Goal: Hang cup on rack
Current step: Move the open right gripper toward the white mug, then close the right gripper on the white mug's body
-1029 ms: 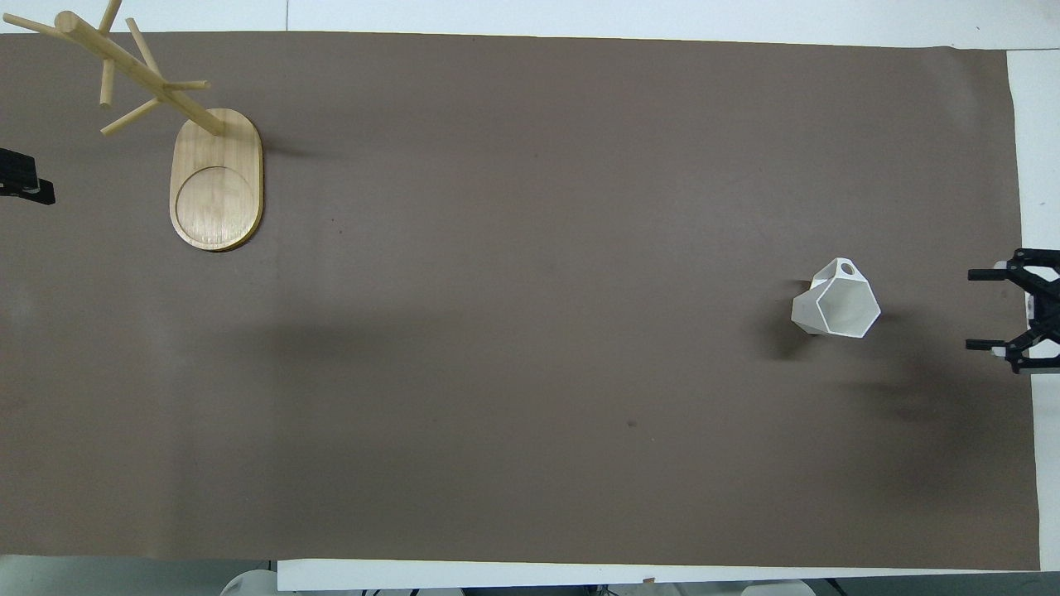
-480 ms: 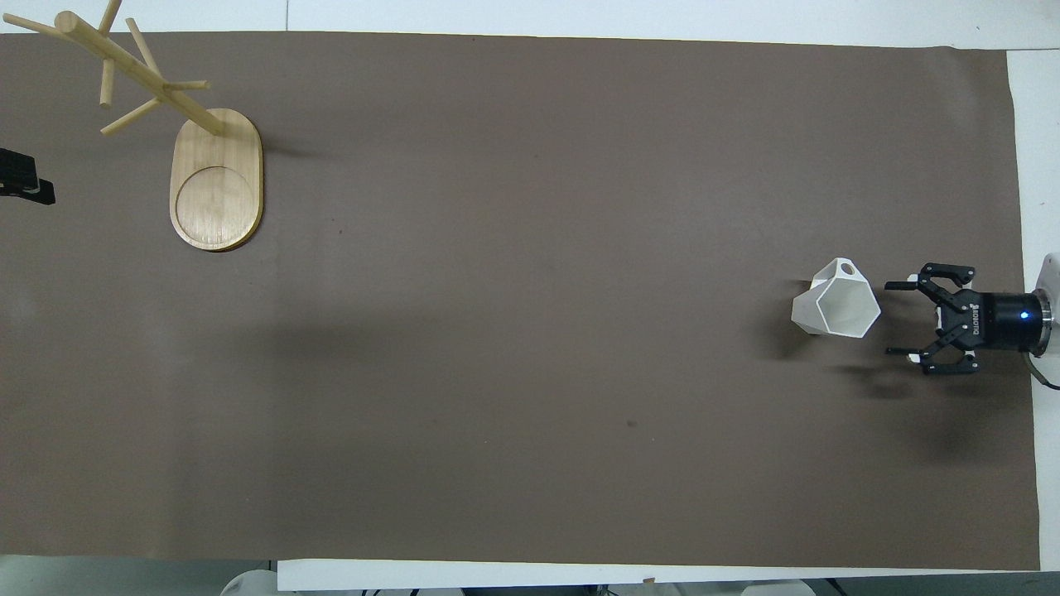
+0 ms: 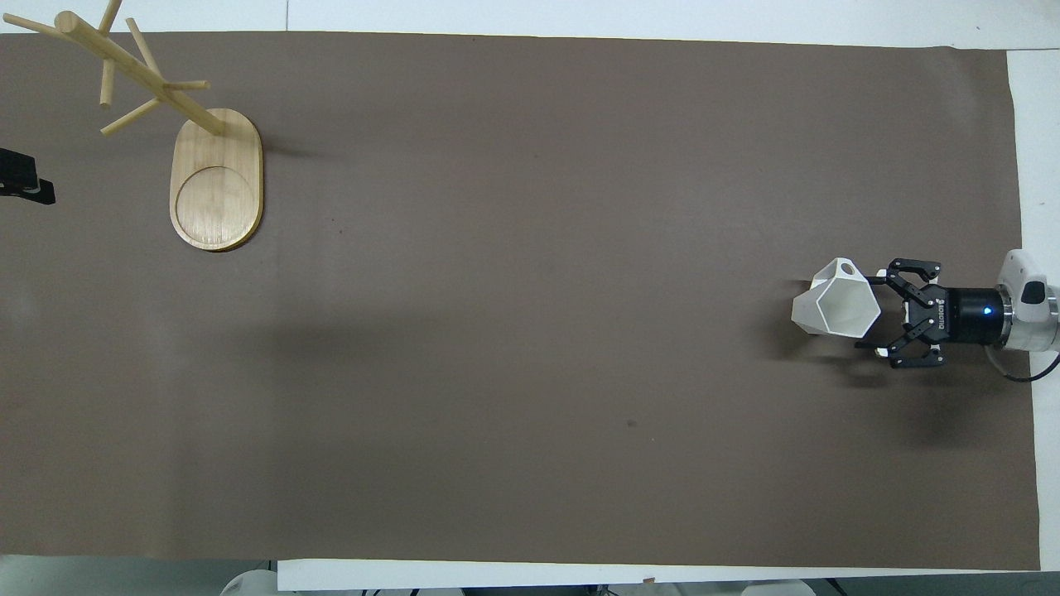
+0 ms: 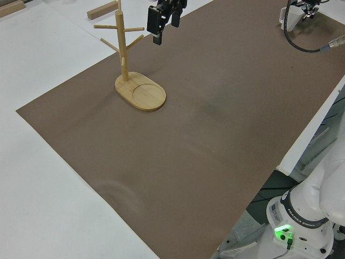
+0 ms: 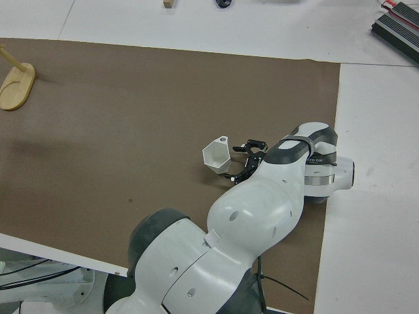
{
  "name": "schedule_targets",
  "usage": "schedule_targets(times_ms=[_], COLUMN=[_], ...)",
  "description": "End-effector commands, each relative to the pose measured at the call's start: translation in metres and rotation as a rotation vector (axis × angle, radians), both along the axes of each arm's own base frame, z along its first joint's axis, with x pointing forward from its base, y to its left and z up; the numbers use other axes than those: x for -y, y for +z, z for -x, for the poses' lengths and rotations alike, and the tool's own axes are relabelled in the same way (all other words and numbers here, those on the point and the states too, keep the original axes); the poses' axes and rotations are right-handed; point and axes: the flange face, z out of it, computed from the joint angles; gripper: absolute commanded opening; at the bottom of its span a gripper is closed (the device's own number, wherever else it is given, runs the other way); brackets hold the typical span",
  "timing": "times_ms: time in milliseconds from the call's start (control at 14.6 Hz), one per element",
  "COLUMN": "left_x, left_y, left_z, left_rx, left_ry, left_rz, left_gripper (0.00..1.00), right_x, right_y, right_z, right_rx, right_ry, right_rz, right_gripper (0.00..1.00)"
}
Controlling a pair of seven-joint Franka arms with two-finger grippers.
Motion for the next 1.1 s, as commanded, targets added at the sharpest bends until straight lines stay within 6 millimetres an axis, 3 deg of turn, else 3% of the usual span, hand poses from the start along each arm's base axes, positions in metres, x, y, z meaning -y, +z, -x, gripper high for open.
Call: schedule_targets(times_ms=[0,686,891,1029], left_x=[-0.002,-0.002,-0.002,-0.002], left_y=[-0.001,-0.001,-0.001,-0.001], left_z=[0.005,0.005,0.005,0.005], left_rx=[-0.006,-0.006,-0.006,-0.006], left_ry=[0.003,0.002,0.003,0.003], left_rz=[-0.009,-0.009,-0.009,-0.009], left_gripper=[1.0,1.0,1.0,1.0], right_x=[-0.004,-0.029,-0.035,-0.05], right_y=[0.001,-0.003,-0.009,-0.01], right_z=[0.0,-0.009,-0.001,-0.003], right_rx=[0.034,0.06,0.041,0.049], right_ry=[-0.03,-0.005,-0.003,0.028], right_rz=[0.014,0.01,-0.003,-0.006], right_gripper=[1.0,1.0,1.0,1.0])
